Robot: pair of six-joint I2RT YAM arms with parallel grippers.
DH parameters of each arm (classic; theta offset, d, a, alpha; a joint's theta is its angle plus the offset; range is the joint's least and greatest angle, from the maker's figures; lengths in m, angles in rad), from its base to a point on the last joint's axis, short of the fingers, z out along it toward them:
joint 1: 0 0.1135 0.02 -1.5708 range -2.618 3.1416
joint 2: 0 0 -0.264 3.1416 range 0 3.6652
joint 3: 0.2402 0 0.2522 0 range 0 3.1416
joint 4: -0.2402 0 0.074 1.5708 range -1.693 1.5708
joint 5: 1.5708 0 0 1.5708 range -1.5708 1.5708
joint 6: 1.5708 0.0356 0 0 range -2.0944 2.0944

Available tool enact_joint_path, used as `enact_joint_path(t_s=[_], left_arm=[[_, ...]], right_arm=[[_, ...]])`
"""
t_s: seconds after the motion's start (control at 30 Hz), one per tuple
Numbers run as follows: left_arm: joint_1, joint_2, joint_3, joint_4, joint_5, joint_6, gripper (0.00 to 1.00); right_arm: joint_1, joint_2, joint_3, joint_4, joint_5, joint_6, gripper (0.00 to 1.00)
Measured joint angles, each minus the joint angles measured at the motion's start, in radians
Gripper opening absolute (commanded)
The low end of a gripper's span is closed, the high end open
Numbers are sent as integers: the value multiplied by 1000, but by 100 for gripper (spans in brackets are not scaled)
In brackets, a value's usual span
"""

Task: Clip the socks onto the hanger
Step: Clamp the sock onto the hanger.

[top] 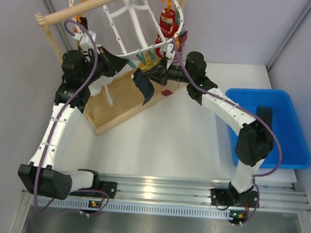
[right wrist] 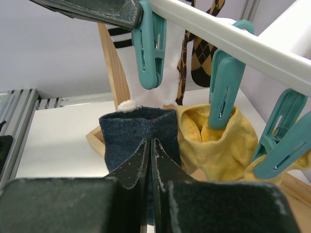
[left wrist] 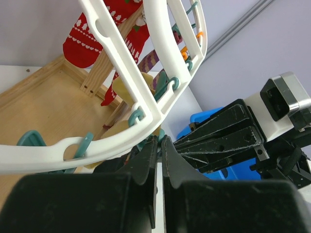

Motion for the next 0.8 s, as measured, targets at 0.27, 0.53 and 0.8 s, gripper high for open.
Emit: enact_joint_path(t_s=[0.27, 0.53, 0.8], left_arm=[[0, 0, 0, 0, 0, 0, 0], [0, 2, 0, 0, 2, 0, 0], [1, 9, 0, 2, 7, 0, 0]], right_arm=[[16, 28, 35, 19, 13, 4, 0], [19, 34, 61, 25, 18, 4, 0], [24, 50, 98, 30, 21, 5, 0]])
